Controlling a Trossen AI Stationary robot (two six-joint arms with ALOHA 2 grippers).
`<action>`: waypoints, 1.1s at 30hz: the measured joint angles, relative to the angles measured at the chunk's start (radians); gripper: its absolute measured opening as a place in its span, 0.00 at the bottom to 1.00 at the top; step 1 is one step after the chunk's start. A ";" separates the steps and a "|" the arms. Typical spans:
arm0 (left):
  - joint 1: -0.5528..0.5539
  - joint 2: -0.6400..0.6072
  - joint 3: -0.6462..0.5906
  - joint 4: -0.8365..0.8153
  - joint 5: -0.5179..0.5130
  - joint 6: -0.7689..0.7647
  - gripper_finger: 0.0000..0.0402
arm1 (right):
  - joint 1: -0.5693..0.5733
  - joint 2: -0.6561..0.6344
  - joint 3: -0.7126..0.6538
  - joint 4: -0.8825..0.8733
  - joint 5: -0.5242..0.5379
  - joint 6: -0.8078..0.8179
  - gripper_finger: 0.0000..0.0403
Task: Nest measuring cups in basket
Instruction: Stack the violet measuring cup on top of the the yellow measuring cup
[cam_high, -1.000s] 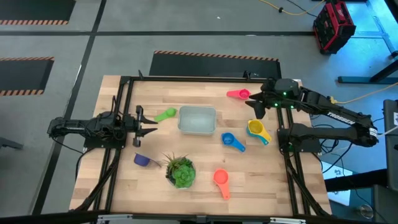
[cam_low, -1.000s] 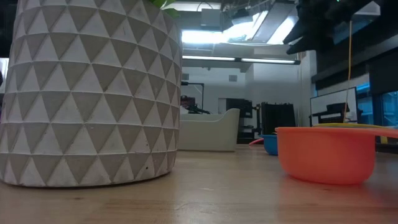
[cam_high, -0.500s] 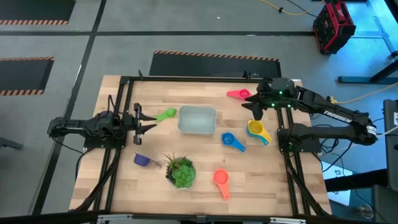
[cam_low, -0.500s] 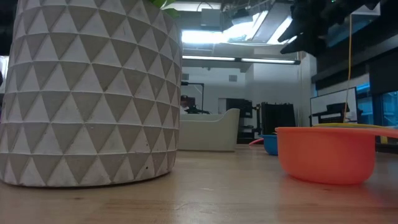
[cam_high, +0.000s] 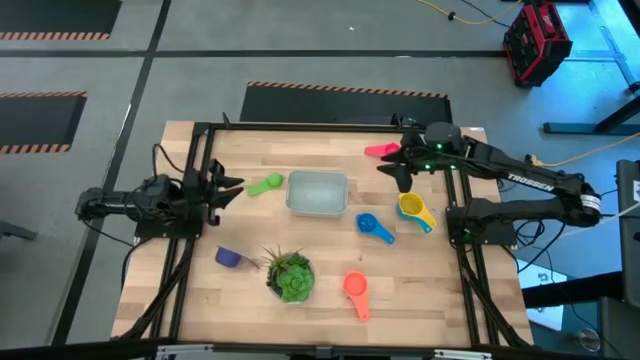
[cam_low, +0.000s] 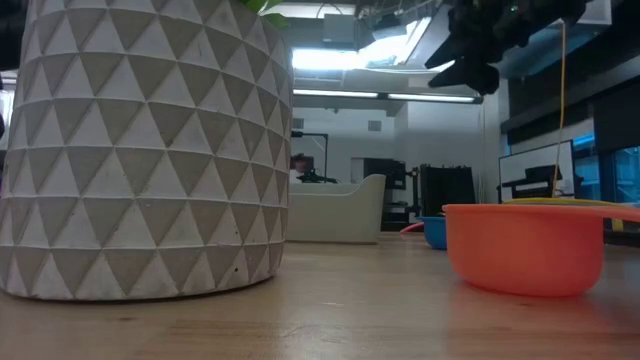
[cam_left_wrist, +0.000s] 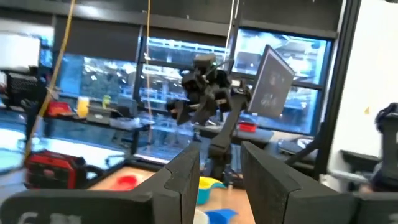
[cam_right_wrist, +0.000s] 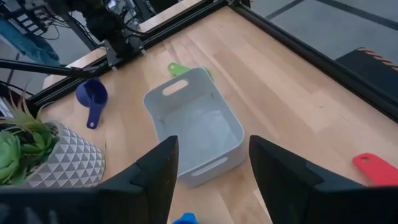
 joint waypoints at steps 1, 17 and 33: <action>0.000 0.010 0.008 -0.005 0.002 -0.011 0.27 | 0.000 0.004 0.000 0.000 0.000 0.000 0.50; 0.000 0.376 0.452 -0.694 0.047 -0.238 0.27 | 0.000 0.015 0.000 -0.002 0.000 -0.001 0.50; 0.000 0.625 0.648 -1.170 0.362 -0.549 0.27 | 0.000 0.015 0.000 -0.011 -0.001 -0.001 0.50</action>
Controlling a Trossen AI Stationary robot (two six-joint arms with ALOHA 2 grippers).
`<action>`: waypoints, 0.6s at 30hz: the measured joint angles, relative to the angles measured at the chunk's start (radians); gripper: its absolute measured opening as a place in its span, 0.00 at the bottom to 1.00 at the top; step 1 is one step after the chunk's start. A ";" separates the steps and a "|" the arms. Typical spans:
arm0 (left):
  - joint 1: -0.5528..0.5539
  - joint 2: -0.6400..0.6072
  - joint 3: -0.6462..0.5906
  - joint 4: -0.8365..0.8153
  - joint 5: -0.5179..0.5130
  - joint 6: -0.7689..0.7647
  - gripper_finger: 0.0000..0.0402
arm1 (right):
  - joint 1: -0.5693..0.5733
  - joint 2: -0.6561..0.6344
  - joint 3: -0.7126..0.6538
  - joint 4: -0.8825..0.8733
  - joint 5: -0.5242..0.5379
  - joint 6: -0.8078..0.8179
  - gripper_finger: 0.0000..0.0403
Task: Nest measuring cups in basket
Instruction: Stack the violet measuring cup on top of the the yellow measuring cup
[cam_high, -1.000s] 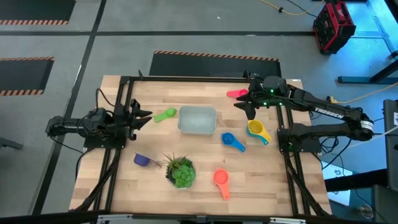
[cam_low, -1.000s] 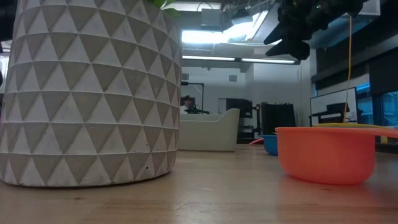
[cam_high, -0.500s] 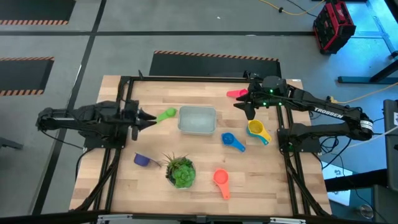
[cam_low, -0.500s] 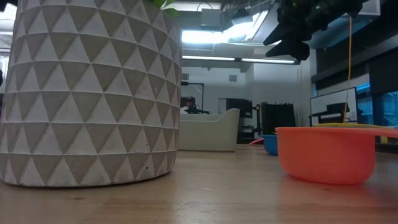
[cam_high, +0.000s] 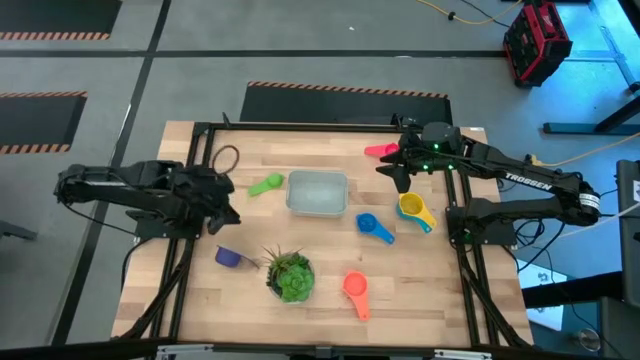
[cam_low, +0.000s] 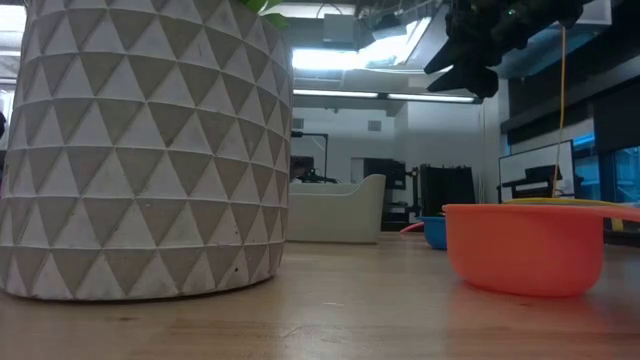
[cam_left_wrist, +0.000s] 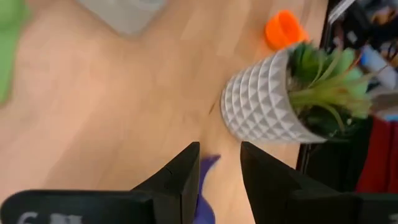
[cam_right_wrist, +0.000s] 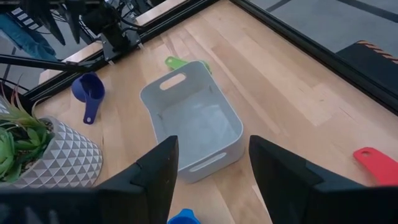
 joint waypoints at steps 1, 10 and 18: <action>0.000 0.016 0.000 -0.001 0.003 -0.001 0.27 | 0.000 0.000 0.000 0.000 0.000 0.000 0.50; 0.001 0.162 0.000 -0.004 0.084 0.050 0.27 | 0.000 0.000 0.000 -0.008 0.000 -0.001 0.50; 0.001 0.290 0.000 -0.029 0.182 0.112 0.27 | 0.000 0.000 0.000 -0.017 0.000 -0.002 0.50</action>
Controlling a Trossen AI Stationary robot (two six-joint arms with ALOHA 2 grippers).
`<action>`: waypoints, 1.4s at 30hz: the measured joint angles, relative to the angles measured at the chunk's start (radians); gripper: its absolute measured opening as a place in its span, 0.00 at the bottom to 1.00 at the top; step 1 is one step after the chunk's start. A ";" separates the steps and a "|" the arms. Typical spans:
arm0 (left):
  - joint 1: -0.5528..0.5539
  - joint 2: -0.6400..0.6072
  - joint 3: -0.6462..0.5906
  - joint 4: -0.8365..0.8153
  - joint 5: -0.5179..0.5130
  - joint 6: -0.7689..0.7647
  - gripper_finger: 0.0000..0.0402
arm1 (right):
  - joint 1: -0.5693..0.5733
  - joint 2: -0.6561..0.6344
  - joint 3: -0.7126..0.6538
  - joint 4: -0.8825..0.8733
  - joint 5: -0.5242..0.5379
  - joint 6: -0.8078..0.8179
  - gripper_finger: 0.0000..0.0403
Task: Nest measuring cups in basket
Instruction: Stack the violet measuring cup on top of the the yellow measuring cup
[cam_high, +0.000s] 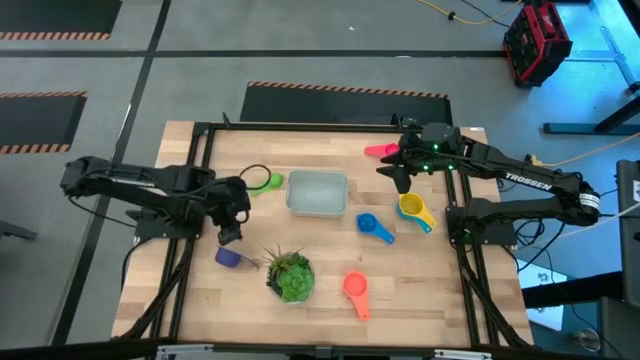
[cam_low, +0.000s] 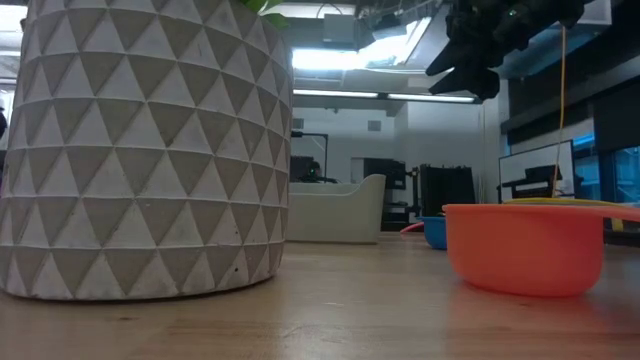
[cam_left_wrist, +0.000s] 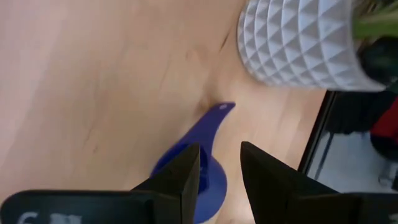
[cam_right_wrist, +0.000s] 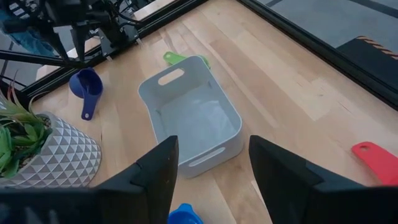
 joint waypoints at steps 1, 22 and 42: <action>0.000 0.015 0.000 -0.007 0.008 0.010 0.27 | 0.000 0.000 0.000 0.000 0.000 0.000 0.50; -0.021 0.116 -0.026 -0.144 0.100 0.238 0.27 | 0.000 0.000 0.000 -0.020 0.000 0.000 0.50; -0.074 0.116 -0.105 -0.028 0.086 0.279 0.27 | 0.000 0.000 0.000 -0.021 0.000 0.000 0.50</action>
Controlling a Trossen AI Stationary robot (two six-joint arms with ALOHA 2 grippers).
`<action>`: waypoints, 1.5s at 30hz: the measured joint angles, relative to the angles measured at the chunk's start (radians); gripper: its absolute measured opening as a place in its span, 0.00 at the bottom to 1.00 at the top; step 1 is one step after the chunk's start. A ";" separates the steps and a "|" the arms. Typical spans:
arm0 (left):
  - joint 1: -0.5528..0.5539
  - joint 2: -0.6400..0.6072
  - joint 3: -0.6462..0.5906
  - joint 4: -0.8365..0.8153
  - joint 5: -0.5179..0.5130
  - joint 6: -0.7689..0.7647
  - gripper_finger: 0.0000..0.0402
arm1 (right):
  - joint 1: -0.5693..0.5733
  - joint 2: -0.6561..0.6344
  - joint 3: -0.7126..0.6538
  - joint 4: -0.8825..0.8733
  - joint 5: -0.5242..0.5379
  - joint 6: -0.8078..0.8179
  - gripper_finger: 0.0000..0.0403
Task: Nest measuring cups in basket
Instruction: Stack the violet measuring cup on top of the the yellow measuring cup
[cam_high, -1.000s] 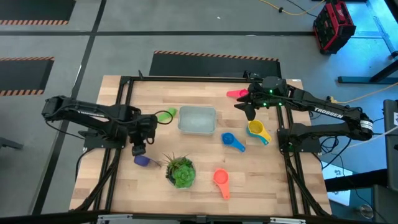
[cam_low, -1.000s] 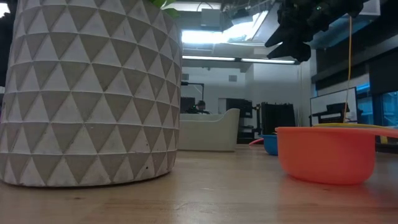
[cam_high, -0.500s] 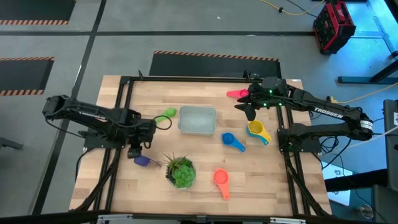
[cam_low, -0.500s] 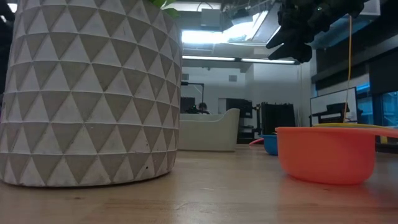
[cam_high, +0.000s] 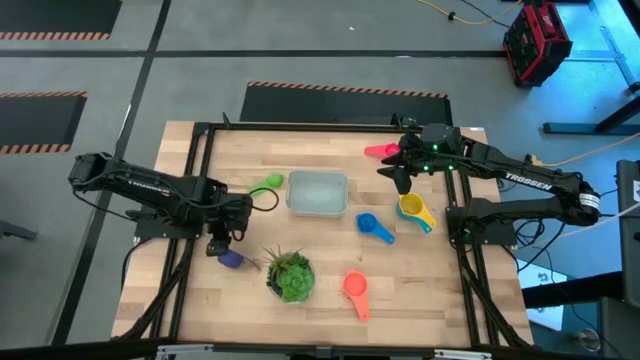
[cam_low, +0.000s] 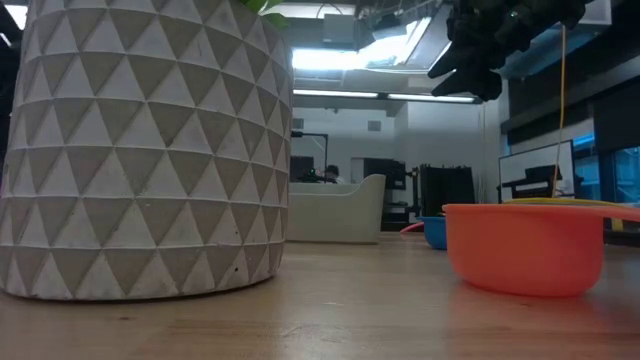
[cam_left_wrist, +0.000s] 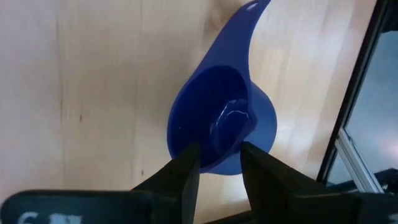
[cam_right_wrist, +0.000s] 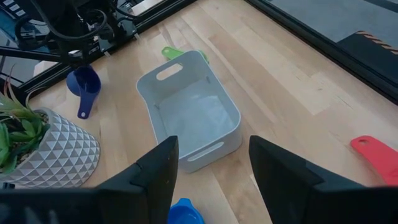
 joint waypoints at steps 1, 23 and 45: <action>-0.003 0.000 -0.003 -0.001 0.012 0.000 0.27 | 0.000 0.000 0.000 -0.002 0.000 0.000 0.50; -0.115 0.000 -0.016 0.122 0.025 -0.082 0.27 | 0.000 0.000 0.000 -0.031 0.000 0.000 0.50; -0.215 0.000 -0.016 0.206 -0.058 -0.186 0.27 | 0.000 0.000 0.000 -0.032 0.000 0.000 0.50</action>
